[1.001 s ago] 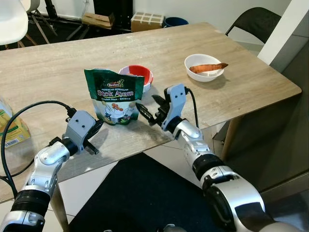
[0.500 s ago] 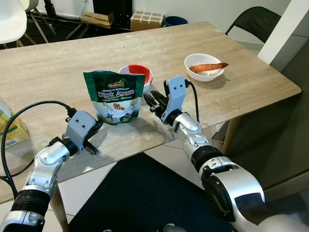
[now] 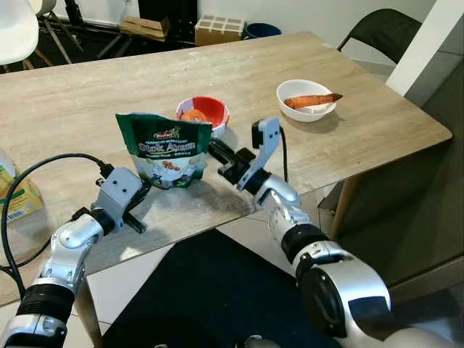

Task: Restocking fridge

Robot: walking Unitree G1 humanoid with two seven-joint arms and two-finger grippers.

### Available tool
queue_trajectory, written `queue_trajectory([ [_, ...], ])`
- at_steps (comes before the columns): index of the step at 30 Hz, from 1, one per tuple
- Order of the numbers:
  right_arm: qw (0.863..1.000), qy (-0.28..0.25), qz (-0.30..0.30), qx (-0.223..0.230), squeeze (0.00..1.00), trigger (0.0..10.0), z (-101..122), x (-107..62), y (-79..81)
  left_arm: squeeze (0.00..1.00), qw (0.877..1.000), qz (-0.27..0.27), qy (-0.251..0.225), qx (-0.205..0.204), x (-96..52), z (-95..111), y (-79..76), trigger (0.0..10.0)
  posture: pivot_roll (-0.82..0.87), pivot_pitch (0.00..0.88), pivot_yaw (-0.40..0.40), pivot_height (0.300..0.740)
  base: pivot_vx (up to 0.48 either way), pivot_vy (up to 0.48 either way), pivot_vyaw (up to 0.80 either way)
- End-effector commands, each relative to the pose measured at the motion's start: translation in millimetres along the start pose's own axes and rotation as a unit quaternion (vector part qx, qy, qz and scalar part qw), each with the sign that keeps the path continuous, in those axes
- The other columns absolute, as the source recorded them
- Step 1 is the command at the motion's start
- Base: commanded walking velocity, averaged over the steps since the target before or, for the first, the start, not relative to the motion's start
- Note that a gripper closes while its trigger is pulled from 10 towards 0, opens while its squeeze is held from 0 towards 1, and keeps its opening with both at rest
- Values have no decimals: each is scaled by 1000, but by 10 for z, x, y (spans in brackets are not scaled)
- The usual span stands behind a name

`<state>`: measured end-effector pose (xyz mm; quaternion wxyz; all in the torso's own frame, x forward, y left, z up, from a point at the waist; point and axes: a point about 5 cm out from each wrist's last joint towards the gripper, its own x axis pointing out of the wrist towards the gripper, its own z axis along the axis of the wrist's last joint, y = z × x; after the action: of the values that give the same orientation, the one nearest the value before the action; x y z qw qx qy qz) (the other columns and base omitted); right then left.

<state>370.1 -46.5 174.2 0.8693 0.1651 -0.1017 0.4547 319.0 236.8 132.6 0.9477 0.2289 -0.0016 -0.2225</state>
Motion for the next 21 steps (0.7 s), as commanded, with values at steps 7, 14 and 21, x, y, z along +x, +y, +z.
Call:
queue_trajectory([
  [7,995,22,89,34,0,275,-135,-132,81,0,999,37,19,29,-67,-15,216,10000,-22,146,-72,740,0,0,0],
  [14,992,31,116,45,0,275,-160,-165,100,0,998,47,16,34,-58,13,275,10000,-23,145,-69,740,0,0,0],
  [21,986,28,155,62,0,0,-150,-144,167,0,998,57,9,39,-19,50,314,10000,-23,141,-70,740,0,0,0],
])
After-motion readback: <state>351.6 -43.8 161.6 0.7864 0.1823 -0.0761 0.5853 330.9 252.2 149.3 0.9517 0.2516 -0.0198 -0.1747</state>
